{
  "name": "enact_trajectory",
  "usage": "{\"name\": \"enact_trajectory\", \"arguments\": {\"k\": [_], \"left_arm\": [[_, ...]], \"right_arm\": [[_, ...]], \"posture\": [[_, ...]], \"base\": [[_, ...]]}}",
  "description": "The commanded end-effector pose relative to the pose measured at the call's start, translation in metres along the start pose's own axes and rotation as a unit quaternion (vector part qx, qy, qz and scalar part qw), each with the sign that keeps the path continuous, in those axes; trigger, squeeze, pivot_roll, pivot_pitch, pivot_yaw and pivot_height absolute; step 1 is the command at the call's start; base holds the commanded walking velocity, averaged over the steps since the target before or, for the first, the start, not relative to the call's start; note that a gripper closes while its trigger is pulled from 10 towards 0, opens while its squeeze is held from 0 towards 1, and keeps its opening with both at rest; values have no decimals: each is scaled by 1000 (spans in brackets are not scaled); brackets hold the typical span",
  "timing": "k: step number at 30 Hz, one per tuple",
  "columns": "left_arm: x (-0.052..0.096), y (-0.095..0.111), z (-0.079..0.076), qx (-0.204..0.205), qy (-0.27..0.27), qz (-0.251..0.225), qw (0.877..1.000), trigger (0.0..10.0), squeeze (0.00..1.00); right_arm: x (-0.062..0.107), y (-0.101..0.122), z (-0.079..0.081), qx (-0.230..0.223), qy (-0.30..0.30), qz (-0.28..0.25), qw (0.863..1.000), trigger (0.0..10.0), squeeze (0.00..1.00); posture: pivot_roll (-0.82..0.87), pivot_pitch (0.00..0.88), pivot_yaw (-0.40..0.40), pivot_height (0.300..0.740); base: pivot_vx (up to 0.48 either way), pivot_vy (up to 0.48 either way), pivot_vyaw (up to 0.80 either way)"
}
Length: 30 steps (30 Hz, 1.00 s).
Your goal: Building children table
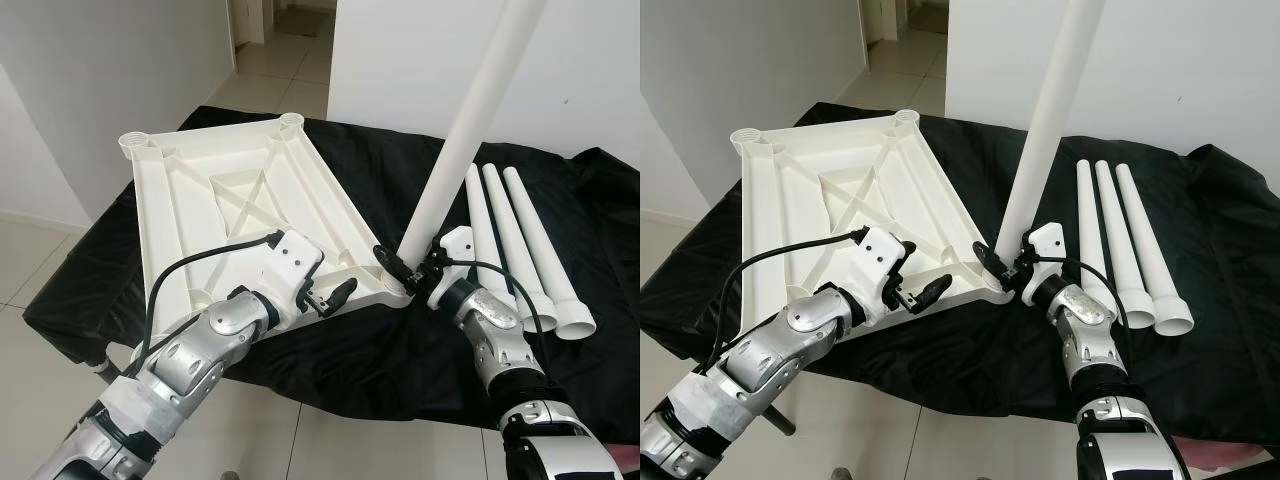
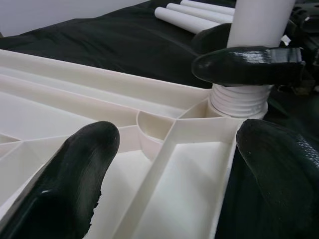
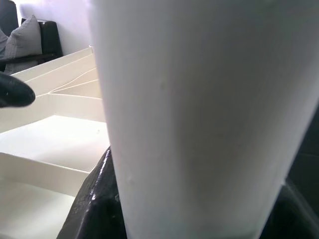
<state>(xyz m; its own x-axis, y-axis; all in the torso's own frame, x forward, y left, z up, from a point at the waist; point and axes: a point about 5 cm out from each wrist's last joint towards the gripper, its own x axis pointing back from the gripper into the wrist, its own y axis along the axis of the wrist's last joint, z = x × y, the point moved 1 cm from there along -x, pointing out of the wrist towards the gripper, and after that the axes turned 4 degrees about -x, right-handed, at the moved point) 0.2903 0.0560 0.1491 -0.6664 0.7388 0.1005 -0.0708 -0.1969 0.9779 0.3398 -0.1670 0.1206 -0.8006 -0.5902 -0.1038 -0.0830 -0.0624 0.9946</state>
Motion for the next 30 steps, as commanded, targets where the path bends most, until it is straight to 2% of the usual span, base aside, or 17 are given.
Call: {"name": "enact_trajectory", "arguments": {"k": [1, 3, 4, 5, 16, 19, 23, 24, 25, 28, 30], "left_arm": [[4, 3, -20, -7, -191, -16, 981, 10000, 0], [4, 3, -20, -8, -190, -16, 982, 10000, 0], [4, 3, -20, -8, -189, -16, 982, 10000, 0], [3, 3, -19, -9, -188, -16, 982, 10000, 0], [3, 2, -17, -10, -182, -15, 983, 10000, 0], [1, 2, -13, -13, -173, -16, 985, 10000, 0], [1, 2, -12, -13, -171, -16, 985, 10000, 0], [1, 2, -11, -14, -170, -16, 985, 10000, 0], [2, 2, -9, -14, -166, -15, 986, 10000, 0], [2, 2, -9, -14, -166, -15, 986, 10000, 0], [2, 1, -8, -15, -163, -15, 986, 10000, 0]], "right_arm": [[4, -6, -1, -12, -12, 8, 1000, 0, 0], [4, -7, -2, -13, -17, 9, 1000, 0, 0], [5, -8, -2, -13, -23, 12, 1000, 2314, 0], [6, -8, -3, -14, -32, 14, 999, 10000, 0], [4, -13, 1, -23, -99, 19, 995, 10000, 0], [-1, -14, 15, -36, -133, 1, 990, 10000, 0], [-2, -14, 17, -39, -152, -4, 988, 10000, 0], [-2, -14, 19, -46, -188, -6, 981, 10000, 0], [-3, -11, 22, -53, -259, -20, 964, 10000, 0], [-3, -11, 22, -53, -259, -20, 964, 10000, 0], [-5, -10, 27, -57, -306, -23, 950, 10000, 0]], "posture": [[-1, 0, -8, 740], [-3, 0, -7, 740], [-3, 0, -7, 740], [-1, 0, -9, 740], [-7, 0, -8, 740], [-9, 0, -5, 740], [-7, 0, -6, 740], [-7, 0, -7, 740], [-6, 0, -12, 740], [-6, 0, -12, 740], [-7, 0, -15, 740]], "base": [[0, 0, 0], [0, 0, 0], [0, 0, 0], [0, 0, 0], [0, 0, 0], [0, 0, 0], [0, 0, 0], [0, 0, 0], [0, 0, 0], [0, 0, 0], [0, 0, 0]]}}
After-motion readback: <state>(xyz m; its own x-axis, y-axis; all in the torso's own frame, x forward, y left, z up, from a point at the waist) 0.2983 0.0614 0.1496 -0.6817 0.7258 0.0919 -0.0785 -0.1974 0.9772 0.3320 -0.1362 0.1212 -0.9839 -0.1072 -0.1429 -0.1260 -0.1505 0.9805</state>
